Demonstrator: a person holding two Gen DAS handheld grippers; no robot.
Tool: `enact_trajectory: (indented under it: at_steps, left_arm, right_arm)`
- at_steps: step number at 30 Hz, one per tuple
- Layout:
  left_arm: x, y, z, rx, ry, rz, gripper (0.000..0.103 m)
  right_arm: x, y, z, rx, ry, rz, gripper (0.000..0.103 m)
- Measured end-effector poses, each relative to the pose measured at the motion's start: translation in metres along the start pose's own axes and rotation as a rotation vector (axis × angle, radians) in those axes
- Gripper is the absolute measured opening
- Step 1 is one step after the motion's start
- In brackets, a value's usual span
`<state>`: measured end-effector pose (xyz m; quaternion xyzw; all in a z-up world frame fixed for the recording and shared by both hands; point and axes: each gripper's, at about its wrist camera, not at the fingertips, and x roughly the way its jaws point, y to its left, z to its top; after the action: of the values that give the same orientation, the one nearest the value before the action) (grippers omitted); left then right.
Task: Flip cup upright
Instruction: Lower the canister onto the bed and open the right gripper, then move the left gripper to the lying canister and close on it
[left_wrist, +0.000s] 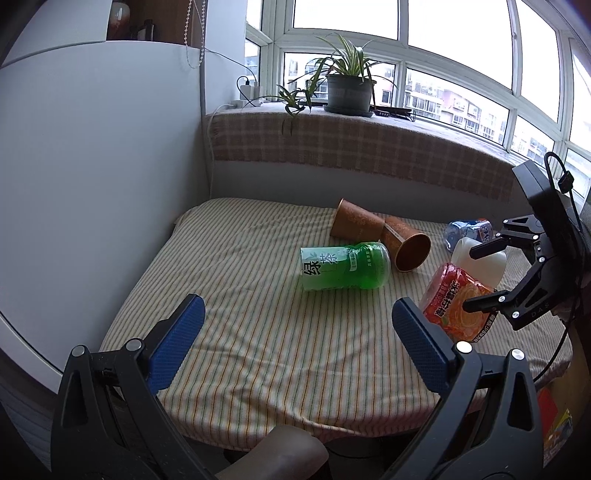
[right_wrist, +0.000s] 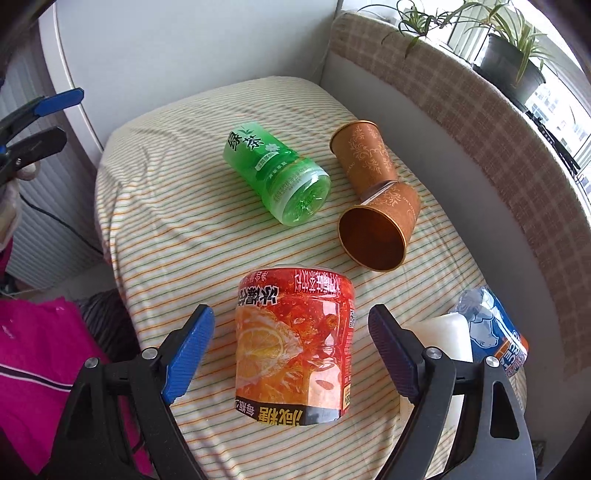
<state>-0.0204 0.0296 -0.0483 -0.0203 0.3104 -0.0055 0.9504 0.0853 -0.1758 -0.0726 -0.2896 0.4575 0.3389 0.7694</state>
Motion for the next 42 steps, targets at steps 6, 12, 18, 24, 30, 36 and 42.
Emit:
enact_trajectory:
  at_steps: [6, 12, 18, 24, 30, 36, 42]
  left_arm:
    - [0.015, -0.025, 0.005, 0.163, 0.046, -0.086, 0.103]
    - [0.039, -0.068, 0.014, 0.371, 0.098, -0.227, 0.103]
    - [0.057, -0.125, 0.022, 0.675, 0.125, -0.326, 0.103]
    - [0.076, -0.177, 0.02, 0.962, 0.188, -0.368, 0.103]
    - [0.087, -0.211, 0.002, 1.206, 0.256, -0.369, 0.103]
    - [0.109, -0.233, -0.022, 1.4, 0.315, -0.323, 0.103]
    - [0.119, -0.245, -0.039, 1.532, 0.325, -0.298, 0.103]
  right_arm:
    - [-0.034, -0.002, -0.033, 0.194, -0.138, -0.041, 0.085]
    - [-0.061, 0.014, -0.098, 0.412, -0.234, -0.096, 0.086]
    - [-0.078, 0.028, -0.164, 0.625, -0.277, -0.163, 0.086]
    - [-0.079, 0.026, -0.217, 0.832, -0.291, -0.171, 0.086]
    - [-0.073, 0.017, -0.249, 0.971, -0.275, -0.167, 0.086]
    - [-0.076, 0.008, -0.265, 1.038, -0.284, -0.168, 0.086]
    - [-0.079, -0.001, -0.277, 1.09, -0.308, -0.148, 0.086]
